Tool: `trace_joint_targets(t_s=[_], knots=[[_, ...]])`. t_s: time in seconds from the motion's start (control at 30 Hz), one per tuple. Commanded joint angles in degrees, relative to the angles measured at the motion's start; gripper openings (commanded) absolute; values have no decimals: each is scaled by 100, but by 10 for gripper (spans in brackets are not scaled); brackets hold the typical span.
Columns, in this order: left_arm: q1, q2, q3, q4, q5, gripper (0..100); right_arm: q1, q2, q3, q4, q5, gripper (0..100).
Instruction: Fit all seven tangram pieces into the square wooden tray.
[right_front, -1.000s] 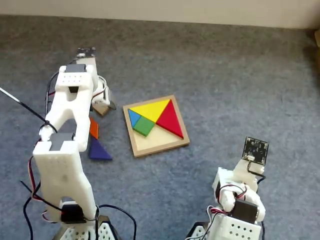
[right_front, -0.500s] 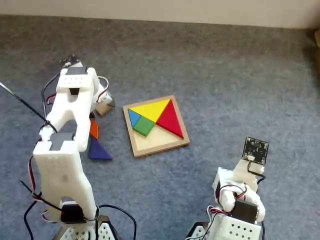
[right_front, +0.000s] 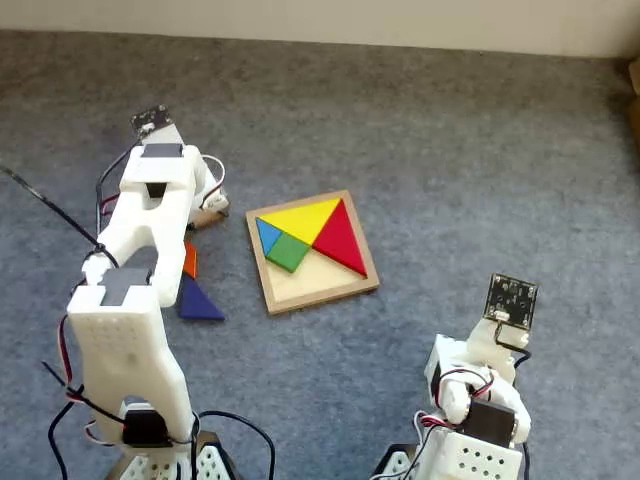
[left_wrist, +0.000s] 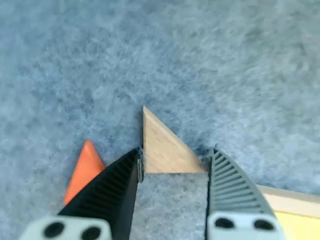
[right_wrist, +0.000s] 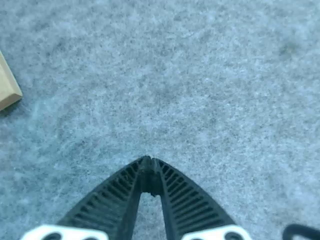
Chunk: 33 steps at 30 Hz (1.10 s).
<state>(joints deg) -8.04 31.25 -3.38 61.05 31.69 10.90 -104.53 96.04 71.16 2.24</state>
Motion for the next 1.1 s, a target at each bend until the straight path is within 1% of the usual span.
trace_joint_targets(t_s=[0.0, 0.23, 0.47, 0.57, 0.63, 0.73, 0.93, 1.07], knots=[[57, -154, 92, -229, -440, 56, 13, -110, 769, 48, 53, 5], [92, -198, 92, -176, -1433, 53, 13, -110, 769, 48, 53, 5], [101, -251, 40, -176, -2127, 53, 13, -110, 769, 48, 53, 5], [242, -567, 101, -158, -2453, 53, 22, -110, 769, 48, 53, 5], [391, -866, 110, 97, -2602, 53, 31, -110, 769, 48, 53, 5], [681, -1174, 110, 422, -2637, 53, 31, -110, 769, 48, 53, 5], [1209, -1305, 110, 642, -2708, 53, 4, -92, 769, 48, 53, 5], [1692, -1323, 110, 651, -3543, 53, -4, -75, 769, 48, 53, 5]])
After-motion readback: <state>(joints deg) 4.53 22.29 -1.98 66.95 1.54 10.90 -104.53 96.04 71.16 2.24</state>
